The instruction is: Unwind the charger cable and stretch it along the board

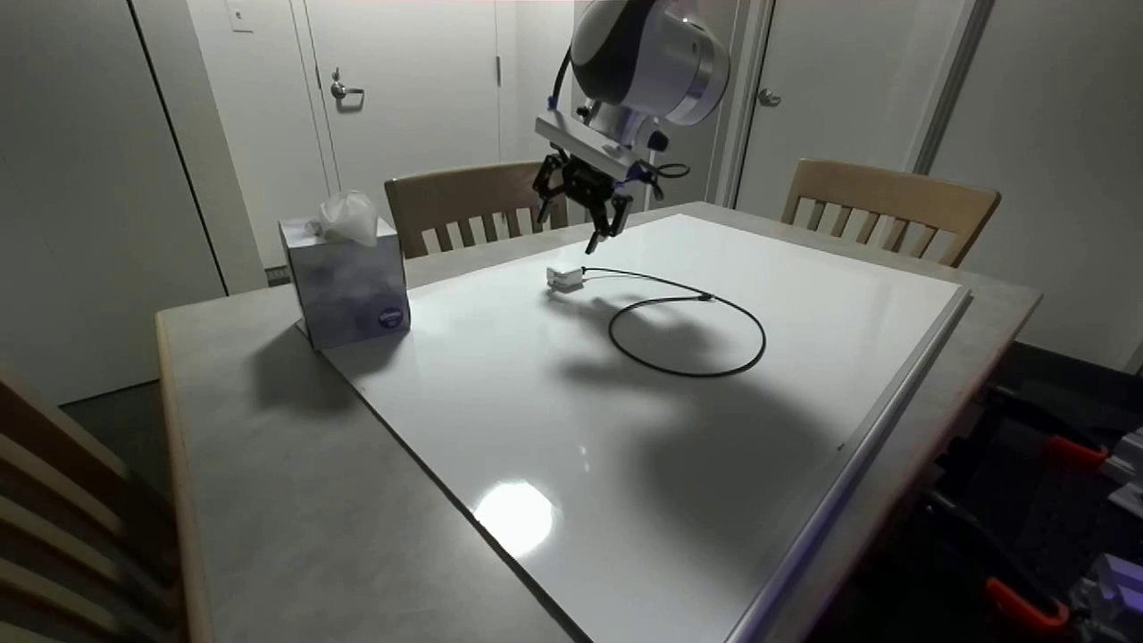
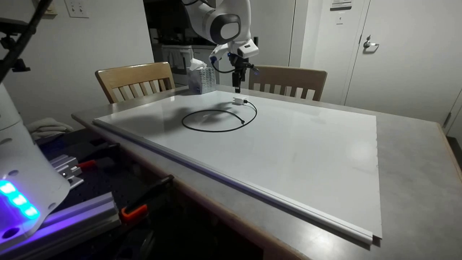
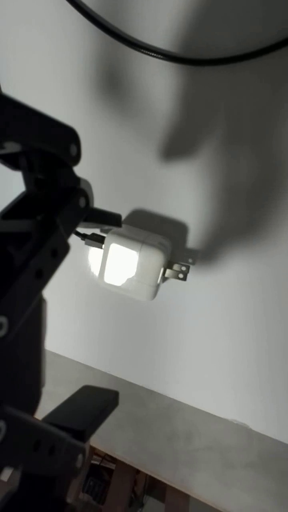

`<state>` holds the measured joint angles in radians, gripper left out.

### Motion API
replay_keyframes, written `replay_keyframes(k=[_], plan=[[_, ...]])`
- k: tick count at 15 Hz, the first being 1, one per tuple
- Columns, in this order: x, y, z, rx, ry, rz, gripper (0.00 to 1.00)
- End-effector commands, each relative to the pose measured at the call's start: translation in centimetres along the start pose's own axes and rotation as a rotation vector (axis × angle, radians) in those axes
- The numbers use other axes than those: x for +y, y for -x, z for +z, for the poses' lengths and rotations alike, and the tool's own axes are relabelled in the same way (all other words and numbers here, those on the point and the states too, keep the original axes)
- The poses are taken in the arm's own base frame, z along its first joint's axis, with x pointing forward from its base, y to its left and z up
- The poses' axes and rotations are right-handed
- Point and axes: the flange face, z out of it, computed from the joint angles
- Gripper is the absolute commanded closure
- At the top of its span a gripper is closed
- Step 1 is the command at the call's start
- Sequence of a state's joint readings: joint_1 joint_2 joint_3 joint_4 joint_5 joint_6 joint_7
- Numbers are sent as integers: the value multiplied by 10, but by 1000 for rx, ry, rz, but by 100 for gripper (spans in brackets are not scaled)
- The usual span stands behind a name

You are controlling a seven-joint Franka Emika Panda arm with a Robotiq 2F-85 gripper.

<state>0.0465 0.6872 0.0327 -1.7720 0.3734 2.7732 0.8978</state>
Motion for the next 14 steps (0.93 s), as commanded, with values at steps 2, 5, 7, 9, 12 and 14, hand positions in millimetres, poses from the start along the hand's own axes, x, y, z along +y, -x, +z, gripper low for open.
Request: replay_keyframes(k=[2, 5, 7, 9, 12, 14], plan=[[-2, -14, -1, -89, -35, 21, 0], [-1, -18, 4, -177, 16, -16, 0], [-1, -19, 7, -234, 70, -47, 0], [-1, -21, 10, -244, 137, -46, 0], [-4, -22, 17, -218, 190, -21, 0], [-9, -21, 24, -205, 201, -10, 0]])
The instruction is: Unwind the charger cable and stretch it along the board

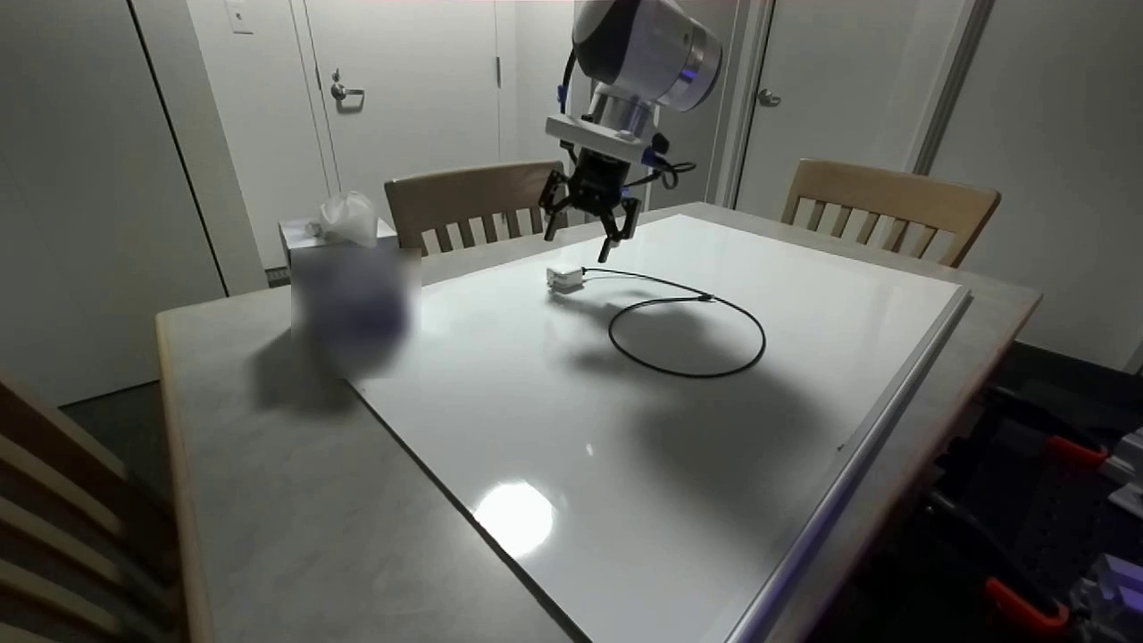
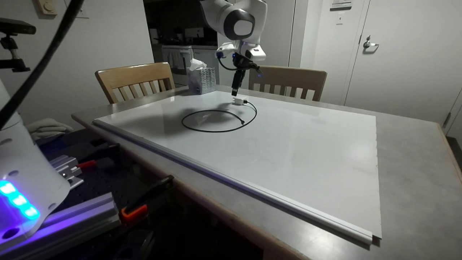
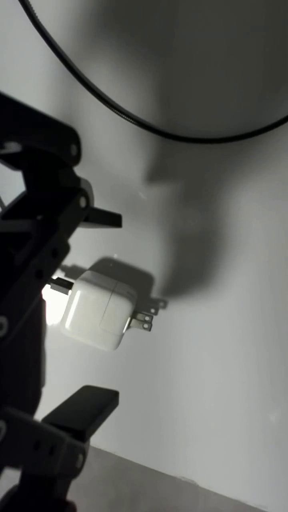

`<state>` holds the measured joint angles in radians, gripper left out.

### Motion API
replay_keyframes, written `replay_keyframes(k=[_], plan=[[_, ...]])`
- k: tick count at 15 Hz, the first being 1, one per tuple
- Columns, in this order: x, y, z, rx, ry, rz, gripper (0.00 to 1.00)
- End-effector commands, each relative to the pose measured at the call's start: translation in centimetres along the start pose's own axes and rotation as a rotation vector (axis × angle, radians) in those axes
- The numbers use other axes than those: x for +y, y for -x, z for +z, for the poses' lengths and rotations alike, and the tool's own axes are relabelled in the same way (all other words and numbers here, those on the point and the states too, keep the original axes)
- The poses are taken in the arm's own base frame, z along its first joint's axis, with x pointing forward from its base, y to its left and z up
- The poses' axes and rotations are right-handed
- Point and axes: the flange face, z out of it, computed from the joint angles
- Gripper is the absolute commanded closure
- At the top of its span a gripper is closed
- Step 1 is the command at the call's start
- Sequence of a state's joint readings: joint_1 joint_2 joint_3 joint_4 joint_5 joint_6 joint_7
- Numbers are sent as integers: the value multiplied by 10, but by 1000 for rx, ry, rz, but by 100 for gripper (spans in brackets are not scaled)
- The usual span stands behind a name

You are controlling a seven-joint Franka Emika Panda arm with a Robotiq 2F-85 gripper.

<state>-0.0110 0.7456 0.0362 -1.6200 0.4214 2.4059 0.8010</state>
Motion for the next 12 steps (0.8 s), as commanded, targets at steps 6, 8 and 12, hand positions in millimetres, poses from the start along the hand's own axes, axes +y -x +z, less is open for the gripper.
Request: replay_keyframes(k=[6, 8, 12], plan=[[-31, 10, 28, 42, 74, 24, 0], [-30, 9, 29, 52, 82, 39, 0], [-19, -3, 29, 71, 113, 73, 0]])
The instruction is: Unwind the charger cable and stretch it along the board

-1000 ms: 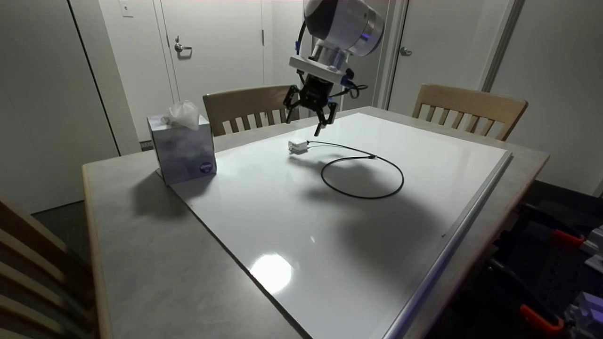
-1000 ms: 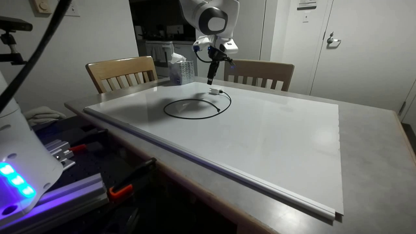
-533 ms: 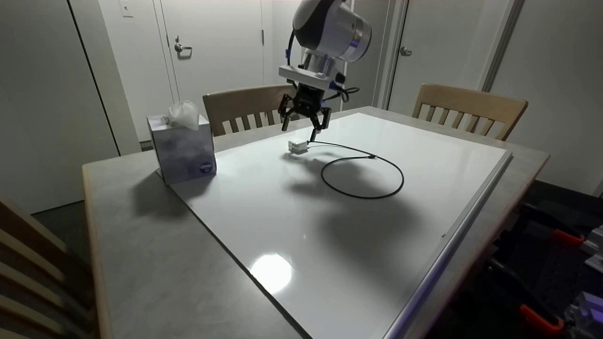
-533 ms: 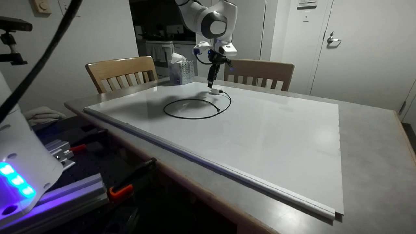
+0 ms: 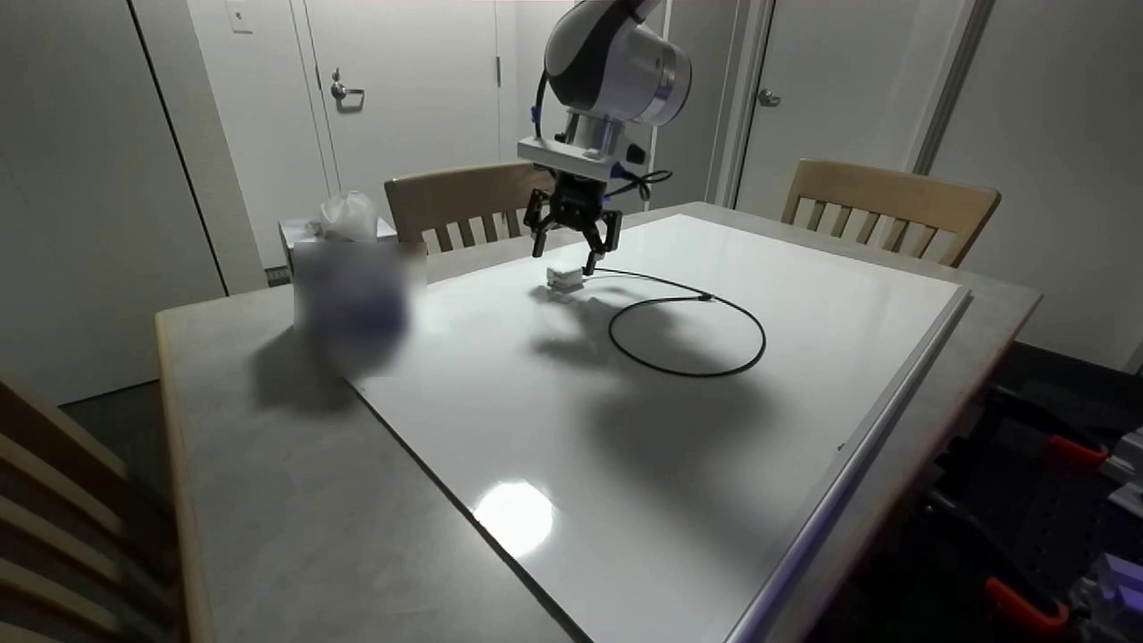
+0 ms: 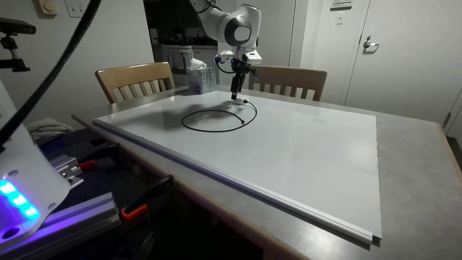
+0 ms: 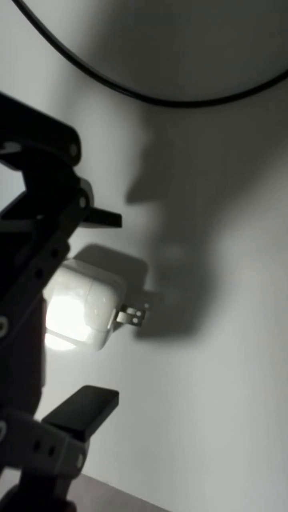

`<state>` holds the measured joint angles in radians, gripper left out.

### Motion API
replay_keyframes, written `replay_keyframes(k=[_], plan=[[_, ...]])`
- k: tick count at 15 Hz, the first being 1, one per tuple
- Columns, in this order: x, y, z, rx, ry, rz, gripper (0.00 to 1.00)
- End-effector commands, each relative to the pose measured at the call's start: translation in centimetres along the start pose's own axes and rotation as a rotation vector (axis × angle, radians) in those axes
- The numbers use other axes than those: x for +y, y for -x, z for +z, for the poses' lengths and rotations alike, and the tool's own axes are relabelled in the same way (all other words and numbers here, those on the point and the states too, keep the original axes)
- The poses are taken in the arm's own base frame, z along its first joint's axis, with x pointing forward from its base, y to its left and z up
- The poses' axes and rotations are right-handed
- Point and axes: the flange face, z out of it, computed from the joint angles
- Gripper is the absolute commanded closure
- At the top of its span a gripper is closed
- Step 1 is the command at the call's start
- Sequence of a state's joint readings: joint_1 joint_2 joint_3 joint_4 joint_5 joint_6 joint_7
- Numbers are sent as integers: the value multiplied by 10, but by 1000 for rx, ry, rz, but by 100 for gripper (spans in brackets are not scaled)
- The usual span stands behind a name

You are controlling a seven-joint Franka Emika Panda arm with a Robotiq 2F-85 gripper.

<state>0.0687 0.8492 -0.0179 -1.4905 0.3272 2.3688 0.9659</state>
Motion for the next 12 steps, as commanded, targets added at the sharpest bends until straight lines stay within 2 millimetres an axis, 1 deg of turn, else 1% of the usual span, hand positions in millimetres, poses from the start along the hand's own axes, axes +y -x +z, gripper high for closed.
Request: replay_keyframes(k=[1, 3, 5, 12], plan=[[7, -13, 0, 11, 53, 32, 0], [10, -18, 0, 14, 66, 44, 0], [11, -19, 3, 17, 80, 51, 0], [4, -11, 6, 67, 99, 94, 0]])
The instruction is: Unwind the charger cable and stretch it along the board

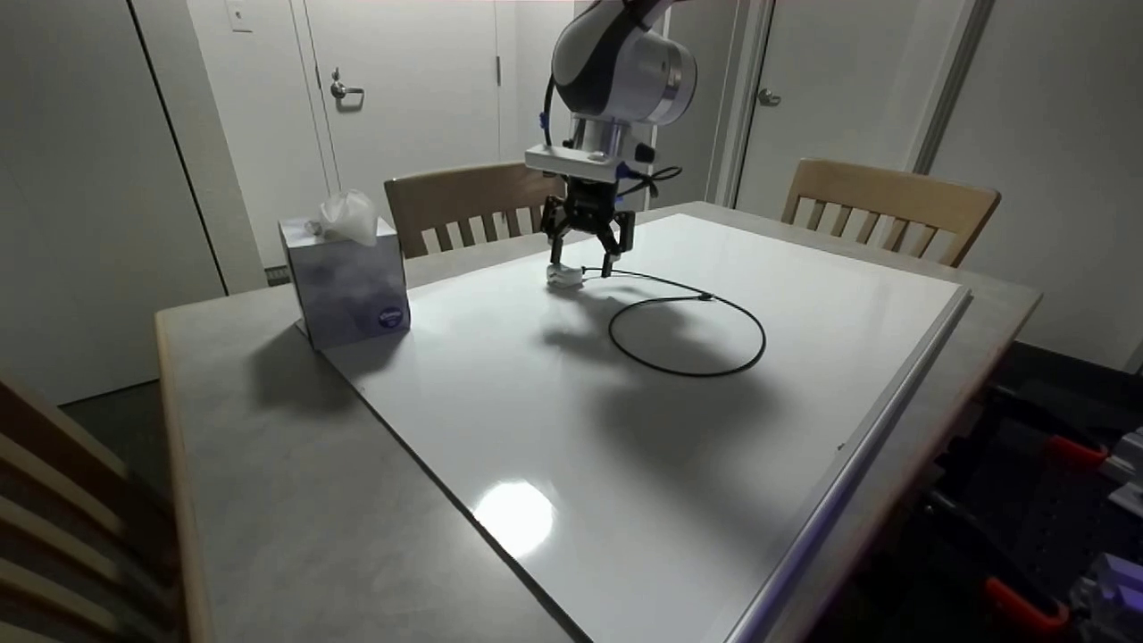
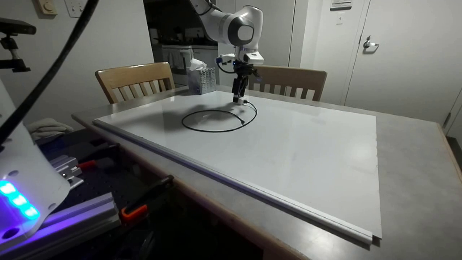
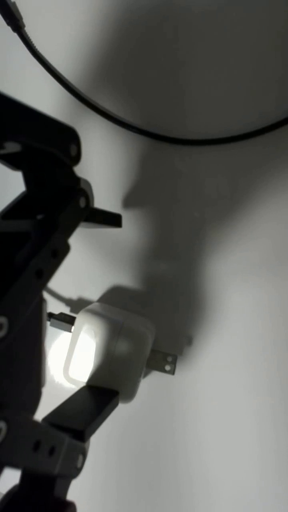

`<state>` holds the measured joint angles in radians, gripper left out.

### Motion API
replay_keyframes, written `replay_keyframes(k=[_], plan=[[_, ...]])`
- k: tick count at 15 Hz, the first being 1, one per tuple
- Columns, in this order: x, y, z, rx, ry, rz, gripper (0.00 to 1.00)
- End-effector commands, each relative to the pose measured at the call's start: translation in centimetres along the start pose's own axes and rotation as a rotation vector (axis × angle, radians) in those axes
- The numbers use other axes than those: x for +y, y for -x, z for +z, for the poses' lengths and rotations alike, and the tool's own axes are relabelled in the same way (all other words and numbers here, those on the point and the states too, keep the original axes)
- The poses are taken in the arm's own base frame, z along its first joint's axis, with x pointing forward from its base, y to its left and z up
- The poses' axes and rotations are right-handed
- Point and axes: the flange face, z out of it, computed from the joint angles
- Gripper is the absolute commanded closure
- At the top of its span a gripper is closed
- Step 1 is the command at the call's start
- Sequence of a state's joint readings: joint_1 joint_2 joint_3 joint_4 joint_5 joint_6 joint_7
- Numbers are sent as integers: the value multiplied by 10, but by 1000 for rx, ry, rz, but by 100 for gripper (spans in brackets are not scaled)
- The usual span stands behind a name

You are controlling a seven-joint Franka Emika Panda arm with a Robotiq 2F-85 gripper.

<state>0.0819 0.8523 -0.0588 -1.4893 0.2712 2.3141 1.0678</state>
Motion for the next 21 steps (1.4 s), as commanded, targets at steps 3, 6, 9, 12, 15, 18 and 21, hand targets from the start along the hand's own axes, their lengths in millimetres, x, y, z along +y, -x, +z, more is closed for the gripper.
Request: replay_keyframes(k=[3, 6, 9, 12, 15, 18, 21], plan=[[-9, 2, 2, 70, 24, 42, 0], [-10, 2, 4, 106, 31, 60, 0], [-14, 2, 6, 158, 24, 75, 0], [-22, 5, 5, 196, -4, 82, 0], [-28, 7, 7, 218, -28, 91, 0], [-34, 10, 10, 218, -47, 100, 0], [-35, 9, 13, 199, -51, 112, 0]])
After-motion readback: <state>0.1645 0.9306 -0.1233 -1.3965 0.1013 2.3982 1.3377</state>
